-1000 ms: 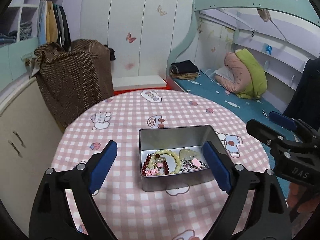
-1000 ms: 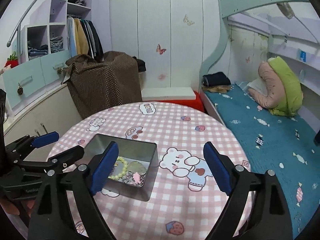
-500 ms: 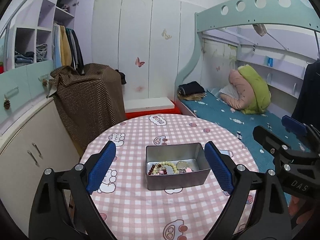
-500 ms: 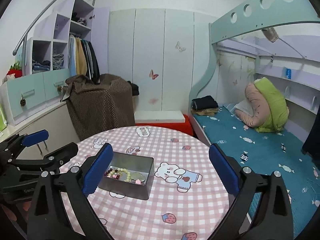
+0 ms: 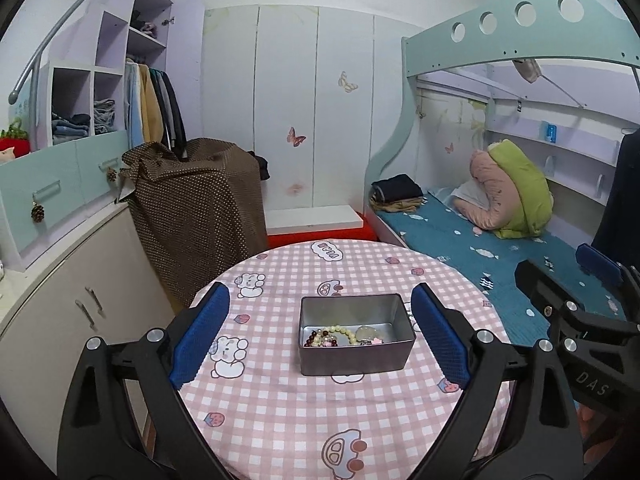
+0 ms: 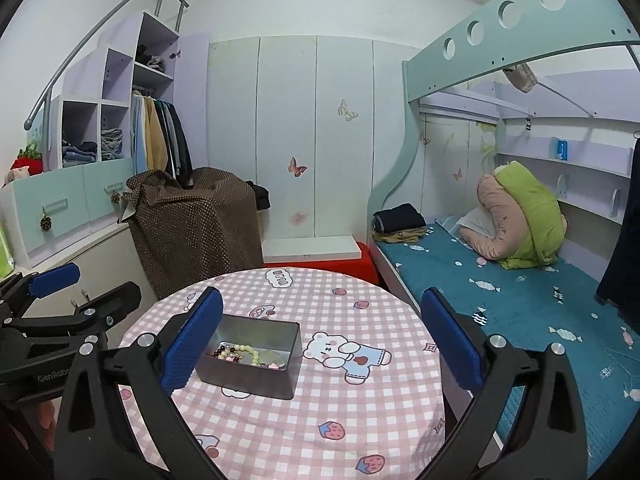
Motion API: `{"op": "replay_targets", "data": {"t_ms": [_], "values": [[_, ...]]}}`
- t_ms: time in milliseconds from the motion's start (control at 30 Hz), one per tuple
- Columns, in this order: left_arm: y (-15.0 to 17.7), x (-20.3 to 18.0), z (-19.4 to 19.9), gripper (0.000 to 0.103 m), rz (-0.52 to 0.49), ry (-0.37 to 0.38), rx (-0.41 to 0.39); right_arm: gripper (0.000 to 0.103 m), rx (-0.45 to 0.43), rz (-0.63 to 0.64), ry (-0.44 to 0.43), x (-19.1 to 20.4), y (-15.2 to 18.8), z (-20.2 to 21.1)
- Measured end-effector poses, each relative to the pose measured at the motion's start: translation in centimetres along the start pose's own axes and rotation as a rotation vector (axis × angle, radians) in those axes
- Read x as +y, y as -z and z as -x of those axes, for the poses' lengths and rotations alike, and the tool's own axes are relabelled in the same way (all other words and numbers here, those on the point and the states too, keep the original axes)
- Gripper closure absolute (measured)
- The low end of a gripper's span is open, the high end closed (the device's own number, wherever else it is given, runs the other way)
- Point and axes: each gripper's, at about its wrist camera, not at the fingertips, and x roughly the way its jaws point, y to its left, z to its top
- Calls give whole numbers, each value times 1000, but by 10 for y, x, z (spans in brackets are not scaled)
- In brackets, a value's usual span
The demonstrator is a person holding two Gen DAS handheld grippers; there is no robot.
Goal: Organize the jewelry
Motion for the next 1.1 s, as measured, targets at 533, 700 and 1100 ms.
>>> {"op": "replay_targets", "data": {"t_ms": [533, 700, 1100], "values": [[0, 1, 13, 6, 3, -30, -3, 7, -21, -20, -1, 0, 2, 13], [0, 3, 13, 6, 6, -37, 6, 7, -20, -18, -7, 2, 3, 13], [1, 4, 14, 6, 3, -41, 1, 7, -21, -15, -5, 3, 1, 13]]}}
